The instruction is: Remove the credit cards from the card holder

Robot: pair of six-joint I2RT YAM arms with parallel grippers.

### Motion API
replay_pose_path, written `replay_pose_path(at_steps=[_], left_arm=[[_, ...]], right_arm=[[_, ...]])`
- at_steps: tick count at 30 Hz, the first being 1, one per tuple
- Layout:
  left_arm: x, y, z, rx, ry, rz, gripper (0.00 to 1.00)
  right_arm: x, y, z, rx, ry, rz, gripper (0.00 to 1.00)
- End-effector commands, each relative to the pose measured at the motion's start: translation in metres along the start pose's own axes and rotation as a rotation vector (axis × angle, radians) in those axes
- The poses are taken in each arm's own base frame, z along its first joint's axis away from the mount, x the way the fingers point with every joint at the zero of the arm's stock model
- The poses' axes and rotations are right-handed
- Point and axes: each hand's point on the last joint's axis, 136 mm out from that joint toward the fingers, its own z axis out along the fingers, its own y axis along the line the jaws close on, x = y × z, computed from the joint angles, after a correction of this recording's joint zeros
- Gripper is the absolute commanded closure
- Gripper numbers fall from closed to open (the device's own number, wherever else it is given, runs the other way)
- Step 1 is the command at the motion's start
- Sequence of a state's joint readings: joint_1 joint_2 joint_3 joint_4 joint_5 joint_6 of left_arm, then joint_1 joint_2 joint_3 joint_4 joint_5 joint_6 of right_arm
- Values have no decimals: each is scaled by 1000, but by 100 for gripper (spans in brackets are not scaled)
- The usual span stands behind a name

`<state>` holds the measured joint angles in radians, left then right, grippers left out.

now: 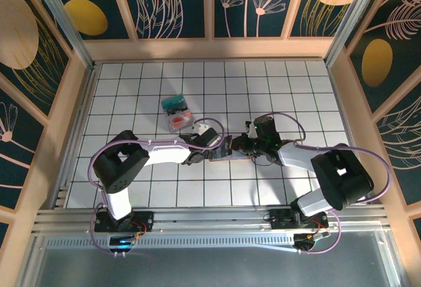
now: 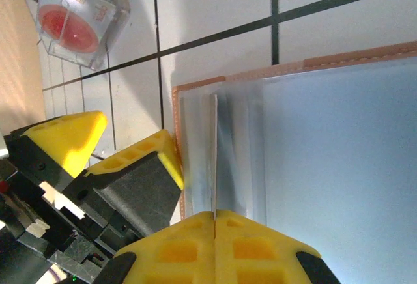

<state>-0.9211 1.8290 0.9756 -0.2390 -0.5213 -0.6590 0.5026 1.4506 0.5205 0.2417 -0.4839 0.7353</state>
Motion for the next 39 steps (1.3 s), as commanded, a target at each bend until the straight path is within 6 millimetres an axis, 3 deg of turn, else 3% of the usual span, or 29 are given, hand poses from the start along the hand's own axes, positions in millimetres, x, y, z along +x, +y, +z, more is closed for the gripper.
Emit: replay_pose_path(at_steps=[1, 7, 14, 15, 22, 32, 39], left_arm=[[33, 19, 16, -74, 102, 55, 5], [27, 18, 13, -70, 89, 53, 5], [6, 13, -6, -17, 41, 22, 5], [-8, 7, -13, 5, 11, 1, 5], [-51, -2, -53, 128, -107, -93, 3], [-100, -11, -104, 521, -259, -321, 3], [-124, -25, -140, 778, -354, -341, 4]], right_arm=[[-9, -11, -10, 87, -49, -25, 99], [-15, -14, -23, 138, -86, -48, 100], [-24, -7, -39, 152, -141, -78, 100], [-26, -4, -42, 149, -153, -83, 100], [-38, 14, -57, 101, -218, -116, 100], [-52, 65, -81, -93, -308, -194, 100], [-57, 104, -101, -252, -358, -248, 100]])
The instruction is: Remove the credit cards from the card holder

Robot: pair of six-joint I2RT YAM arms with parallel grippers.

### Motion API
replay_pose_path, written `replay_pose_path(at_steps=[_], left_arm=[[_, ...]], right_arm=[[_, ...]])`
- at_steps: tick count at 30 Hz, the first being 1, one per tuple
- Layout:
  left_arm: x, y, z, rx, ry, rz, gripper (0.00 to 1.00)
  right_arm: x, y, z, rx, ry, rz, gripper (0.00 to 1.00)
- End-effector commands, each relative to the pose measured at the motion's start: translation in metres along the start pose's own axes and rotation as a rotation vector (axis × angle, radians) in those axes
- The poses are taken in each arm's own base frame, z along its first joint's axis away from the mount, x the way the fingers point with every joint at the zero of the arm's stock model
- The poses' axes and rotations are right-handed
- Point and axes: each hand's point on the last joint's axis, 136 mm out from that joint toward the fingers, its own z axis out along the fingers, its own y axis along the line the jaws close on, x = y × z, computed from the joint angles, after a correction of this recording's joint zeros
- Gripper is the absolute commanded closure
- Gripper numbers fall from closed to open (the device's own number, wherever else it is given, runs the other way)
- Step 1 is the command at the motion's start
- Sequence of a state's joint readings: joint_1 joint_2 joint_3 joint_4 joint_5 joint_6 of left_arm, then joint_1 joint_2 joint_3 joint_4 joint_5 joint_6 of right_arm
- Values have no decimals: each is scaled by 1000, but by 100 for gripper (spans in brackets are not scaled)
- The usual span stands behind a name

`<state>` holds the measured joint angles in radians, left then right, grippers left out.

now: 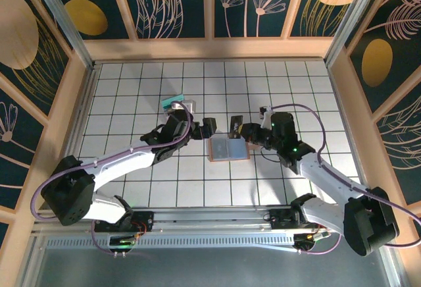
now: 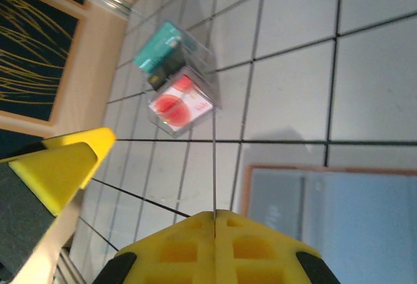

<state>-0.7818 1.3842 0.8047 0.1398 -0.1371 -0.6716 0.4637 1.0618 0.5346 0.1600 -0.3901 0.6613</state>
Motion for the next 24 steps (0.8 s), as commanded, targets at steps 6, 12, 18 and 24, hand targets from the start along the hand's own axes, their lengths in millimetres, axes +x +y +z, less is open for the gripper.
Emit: replay_pose_path(at_steps=[6, 12, 18, 24], left_arm=[[-21, -59, -22, 433, -38, -79, 7], [-23, -81, -29, 560, -22, -71, 15], [-27, -101, -34, 670, -11, -78, 20], [-29, -109, -35, 711, -2, -67, 35]], right_arm=[[-31, 65, -22, -262, -108, -80, 100], [-34, 84, -31, -345, -109, -94, 100], [-35, 96, -34, -395, -105, -100, 100], [-33, 103, -36, -432, -91, -106, 100]])
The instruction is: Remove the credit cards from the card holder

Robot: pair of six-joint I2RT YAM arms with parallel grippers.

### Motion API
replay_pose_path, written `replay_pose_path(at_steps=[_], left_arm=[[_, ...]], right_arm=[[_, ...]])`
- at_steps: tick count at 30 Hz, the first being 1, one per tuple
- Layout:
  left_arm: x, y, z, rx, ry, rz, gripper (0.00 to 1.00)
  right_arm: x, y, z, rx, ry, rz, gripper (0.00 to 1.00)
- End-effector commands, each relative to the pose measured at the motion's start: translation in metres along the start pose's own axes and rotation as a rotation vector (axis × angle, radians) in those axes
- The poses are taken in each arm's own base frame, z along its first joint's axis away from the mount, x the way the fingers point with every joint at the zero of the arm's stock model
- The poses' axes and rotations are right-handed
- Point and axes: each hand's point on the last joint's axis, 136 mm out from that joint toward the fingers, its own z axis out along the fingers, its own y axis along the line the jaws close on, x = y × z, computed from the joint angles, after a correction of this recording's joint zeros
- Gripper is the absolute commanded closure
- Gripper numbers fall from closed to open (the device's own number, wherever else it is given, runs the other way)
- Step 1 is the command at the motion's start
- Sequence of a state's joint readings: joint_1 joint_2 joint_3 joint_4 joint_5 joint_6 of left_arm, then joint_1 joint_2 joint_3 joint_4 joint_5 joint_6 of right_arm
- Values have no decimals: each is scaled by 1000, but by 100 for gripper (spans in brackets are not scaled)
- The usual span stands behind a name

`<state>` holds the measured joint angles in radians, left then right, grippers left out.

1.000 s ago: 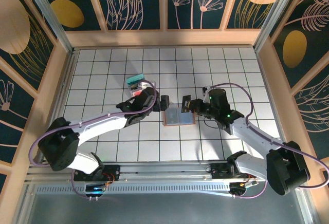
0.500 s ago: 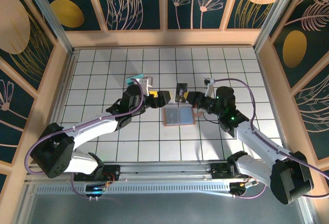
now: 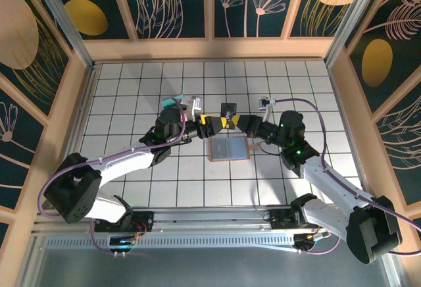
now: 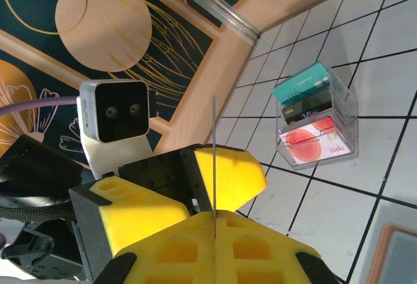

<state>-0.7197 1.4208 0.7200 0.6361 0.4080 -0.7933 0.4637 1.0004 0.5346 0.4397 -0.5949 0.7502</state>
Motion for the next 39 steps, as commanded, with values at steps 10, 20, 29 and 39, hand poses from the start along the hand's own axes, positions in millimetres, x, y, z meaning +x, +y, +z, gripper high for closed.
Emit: replay_pose_path(at_steps=[10, 20, 29, 39], left_arm=[[-23, -39, 1, 149, -44, 40, 59], [-26, -39, 3, 120, -36, 84, 100], [-45, 10, -14, -272, 114, 470, 100], [-87, 88, -72, -629, 292, 824, 100]], right_arm=[[-6, 19, 2, -81, -8, -35, 100], [-3, 15, 6, -76, 12, -31, 89], [-9, -12, 1, 120, -12, -52, 49], [-18, -47, -15, 375, -52, -52, 30]])
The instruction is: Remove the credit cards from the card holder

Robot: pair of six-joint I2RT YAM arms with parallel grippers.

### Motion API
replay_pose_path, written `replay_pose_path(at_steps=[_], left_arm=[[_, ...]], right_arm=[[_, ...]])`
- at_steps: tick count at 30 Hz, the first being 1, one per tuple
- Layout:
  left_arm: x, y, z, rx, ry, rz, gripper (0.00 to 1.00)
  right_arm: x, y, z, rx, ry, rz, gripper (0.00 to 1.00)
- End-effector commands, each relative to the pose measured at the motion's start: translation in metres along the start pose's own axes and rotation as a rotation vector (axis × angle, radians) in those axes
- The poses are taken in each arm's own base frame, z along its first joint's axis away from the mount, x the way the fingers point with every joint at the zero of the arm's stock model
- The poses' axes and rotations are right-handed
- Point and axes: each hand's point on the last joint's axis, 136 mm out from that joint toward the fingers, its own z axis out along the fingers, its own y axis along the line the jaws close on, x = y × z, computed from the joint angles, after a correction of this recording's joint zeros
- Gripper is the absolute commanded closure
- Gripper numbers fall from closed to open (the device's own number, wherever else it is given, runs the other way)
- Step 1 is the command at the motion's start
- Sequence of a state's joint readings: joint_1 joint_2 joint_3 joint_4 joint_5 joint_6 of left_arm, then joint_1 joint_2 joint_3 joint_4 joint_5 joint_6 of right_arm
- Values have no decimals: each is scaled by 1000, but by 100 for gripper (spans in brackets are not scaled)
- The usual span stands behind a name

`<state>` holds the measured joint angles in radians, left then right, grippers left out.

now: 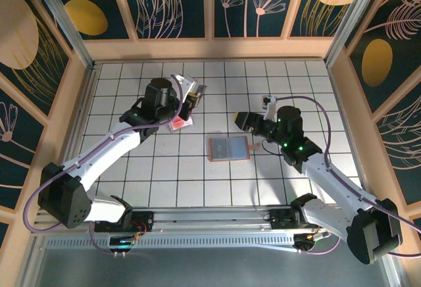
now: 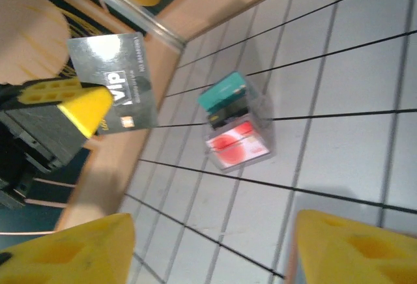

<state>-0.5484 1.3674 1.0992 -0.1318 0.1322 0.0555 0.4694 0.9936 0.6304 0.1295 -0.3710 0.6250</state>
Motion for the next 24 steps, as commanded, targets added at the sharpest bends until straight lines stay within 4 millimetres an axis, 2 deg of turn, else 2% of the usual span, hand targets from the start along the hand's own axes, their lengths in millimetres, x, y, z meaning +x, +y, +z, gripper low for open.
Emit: replay_pose_path(at_steps=[1, 5, 13, 18, 24], left_arm=[[30, 28, 0, -58, 158, 202, 100], [49, 48, 8, -67, 265, 313, 100], [71, 74, 21, -33, 384, 418, 100], [85, 88, 29, -14, 441, 443, 100], [103, 94, 40, 30, 497, 472, 100]], right_arm=[[-8, -12, -6, 106, -33, -18, 28], [-8, -20, -6, 169, -29, -15, 24], [-1, -37, -1, 308, 3, -7, 23], [0, -43, 0, 356, 7, -4, 23], [0, -50, 0, 400, 12, 18, 23]])
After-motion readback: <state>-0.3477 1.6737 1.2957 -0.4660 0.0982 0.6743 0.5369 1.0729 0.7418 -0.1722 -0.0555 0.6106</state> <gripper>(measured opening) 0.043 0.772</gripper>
